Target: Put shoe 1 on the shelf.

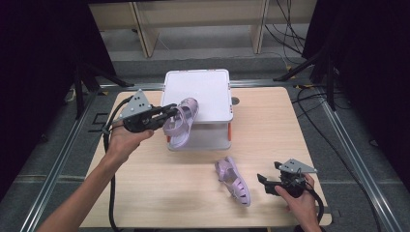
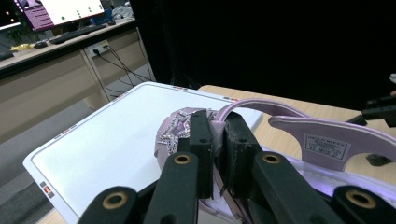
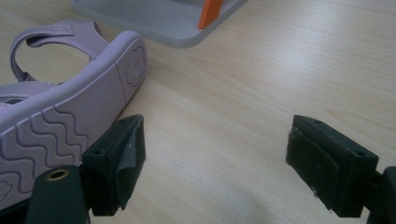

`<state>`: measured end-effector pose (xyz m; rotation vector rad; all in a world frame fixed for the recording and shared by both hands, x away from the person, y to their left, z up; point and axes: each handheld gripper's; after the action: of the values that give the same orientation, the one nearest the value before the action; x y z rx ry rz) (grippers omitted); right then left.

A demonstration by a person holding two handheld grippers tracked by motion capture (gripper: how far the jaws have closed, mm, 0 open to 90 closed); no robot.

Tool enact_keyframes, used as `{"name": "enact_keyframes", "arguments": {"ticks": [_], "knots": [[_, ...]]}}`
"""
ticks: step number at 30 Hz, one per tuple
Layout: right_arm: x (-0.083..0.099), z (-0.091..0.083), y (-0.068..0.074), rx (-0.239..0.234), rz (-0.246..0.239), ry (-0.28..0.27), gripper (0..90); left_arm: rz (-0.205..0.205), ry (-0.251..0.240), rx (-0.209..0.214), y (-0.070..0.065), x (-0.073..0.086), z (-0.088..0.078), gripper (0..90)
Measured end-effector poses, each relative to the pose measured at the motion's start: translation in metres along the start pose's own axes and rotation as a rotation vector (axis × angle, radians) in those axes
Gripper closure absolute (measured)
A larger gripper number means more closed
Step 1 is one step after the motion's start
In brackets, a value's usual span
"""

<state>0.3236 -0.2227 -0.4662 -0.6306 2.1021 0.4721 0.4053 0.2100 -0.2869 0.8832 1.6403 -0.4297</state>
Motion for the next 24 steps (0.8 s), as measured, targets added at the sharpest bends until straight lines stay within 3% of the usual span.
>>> {"name": "enact_keyframes", "arguments": {"ticks": [2, 3, 12, 13, 15, 17, 24], "knots": [[0.0, 0.0, 0.0, -0.001, 0.003, 0.001, 19.8, -0.002, 0.005, -0.026, 0.005, -0.001, 0.005, 83.2], [0.0, 0.0, 0.0, 0.0, 0.001, -0.001, 19.8, -0.001, 0.003, -0.01, 0.007, -0.002, 0.008, 83.2], [0.0, 0.0, 0.0, -0.017, -0.006, 0.002, 19.9, -0.016, 0.025, -0.024, 0.025, -0.004, 0.03, 83.2], [0.0, 0.0, -0.001, -0.008, -0.033, -0.005, 20.0, -0.014, 0.026, -0.032, 0.027, -0.004, 0.033, 83.2], [0.0, 0.001, -0.001, -0.005, -0.034, -0.009, 19.9, -0.004, 0.024, -0.04, 0.031, -0.004, 0.038, 83.2], [0.0, 0.001, 0.0, -0.017, -0.005, 0.0, 20.0, -0.013, 0.031, -0.051, 0.036, -0.004, 0.042, 83.2], [0.001, 0.001, -0.001, -0.02, -0.006, 0.007, 20.0, 0.002, 0.051, -0.066, 0.055, -0.005, 0.06, 83.2]]}}
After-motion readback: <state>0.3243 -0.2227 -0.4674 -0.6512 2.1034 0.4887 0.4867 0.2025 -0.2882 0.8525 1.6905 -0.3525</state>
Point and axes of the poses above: each handheld gripper's, and its own axes: z roughly forward along the jaws, x roughly out of its underside, y roughly to its left, and after that the axes turned 3 degrees about -x, right-handed
